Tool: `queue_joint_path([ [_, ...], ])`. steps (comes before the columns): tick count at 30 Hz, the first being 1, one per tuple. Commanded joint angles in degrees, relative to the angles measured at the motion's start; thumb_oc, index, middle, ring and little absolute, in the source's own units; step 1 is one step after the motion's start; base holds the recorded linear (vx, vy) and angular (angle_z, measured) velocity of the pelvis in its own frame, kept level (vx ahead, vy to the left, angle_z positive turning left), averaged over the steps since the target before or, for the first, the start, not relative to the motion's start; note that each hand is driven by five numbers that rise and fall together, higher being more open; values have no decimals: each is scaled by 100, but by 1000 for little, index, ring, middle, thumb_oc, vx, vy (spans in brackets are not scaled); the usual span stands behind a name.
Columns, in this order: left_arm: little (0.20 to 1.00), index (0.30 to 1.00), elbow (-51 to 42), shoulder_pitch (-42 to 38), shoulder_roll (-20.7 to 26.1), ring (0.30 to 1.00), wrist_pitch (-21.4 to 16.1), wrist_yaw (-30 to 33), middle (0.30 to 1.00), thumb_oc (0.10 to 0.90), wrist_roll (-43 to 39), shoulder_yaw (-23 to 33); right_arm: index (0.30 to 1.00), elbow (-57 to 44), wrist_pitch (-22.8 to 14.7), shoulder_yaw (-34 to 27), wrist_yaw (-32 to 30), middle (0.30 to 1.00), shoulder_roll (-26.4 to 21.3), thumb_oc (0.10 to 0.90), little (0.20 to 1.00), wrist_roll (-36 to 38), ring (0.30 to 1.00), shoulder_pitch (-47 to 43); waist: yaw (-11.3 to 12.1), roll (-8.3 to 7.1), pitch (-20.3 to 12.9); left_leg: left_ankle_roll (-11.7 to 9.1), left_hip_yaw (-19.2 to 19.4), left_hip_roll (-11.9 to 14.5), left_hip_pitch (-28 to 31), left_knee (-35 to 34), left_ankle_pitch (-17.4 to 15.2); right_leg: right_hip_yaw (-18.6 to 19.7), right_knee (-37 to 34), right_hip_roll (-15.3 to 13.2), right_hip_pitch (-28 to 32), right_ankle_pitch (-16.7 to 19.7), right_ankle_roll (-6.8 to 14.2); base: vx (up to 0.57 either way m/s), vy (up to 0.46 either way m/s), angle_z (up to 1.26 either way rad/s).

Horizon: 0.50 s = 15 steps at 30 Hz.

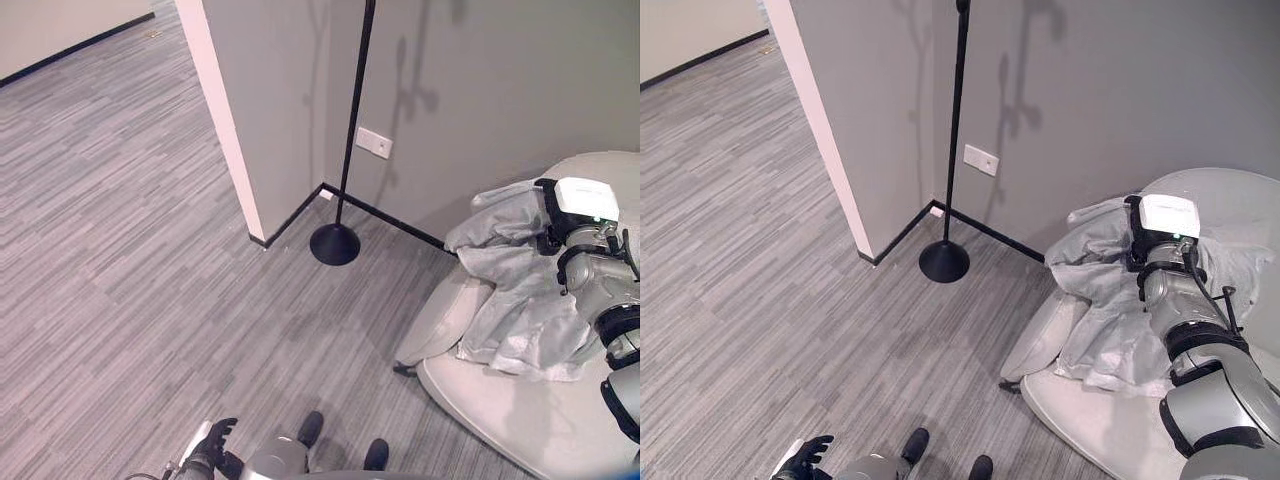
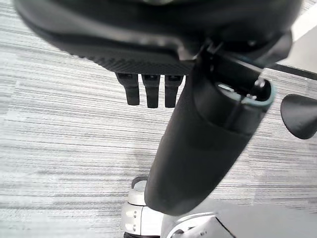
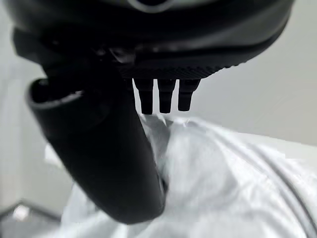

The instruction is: Hang the clothes on the sofa on the clothes rack.

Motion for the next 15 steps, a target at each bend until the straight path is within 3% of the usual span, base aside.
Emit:
queue_joint_path([
  [1,900,900,237,-131,55,900,-153,152,900,800,164,3,900,-488,4,92,-185,900,-485,800,900,-292,900,-265,31,-70,-98,49,-666,-27,61,-435,-296,270,65,73,327,-639,-83,-11,-6,20],
  [7,900,900,180,-196,65,900,-126,282,900,800,309,191,900,-1578,194,-859,-269,900,-687,800,900,-886,900,1033,-68,-143,100,37,-896,-40,-35,-435,-254,179,65,133,311,-686,-149,3,-20,18],
  [15,900,900,165,-249,74,900,-113,386,900,800,600,183,900,-2015,189,-1282,-412,900,-967,800,900,-1381,900,1685,-105,-148,179,23,-1014,-49,-66,-435,-235,181,65,163,290,-731,-170,2,-9,10],
])
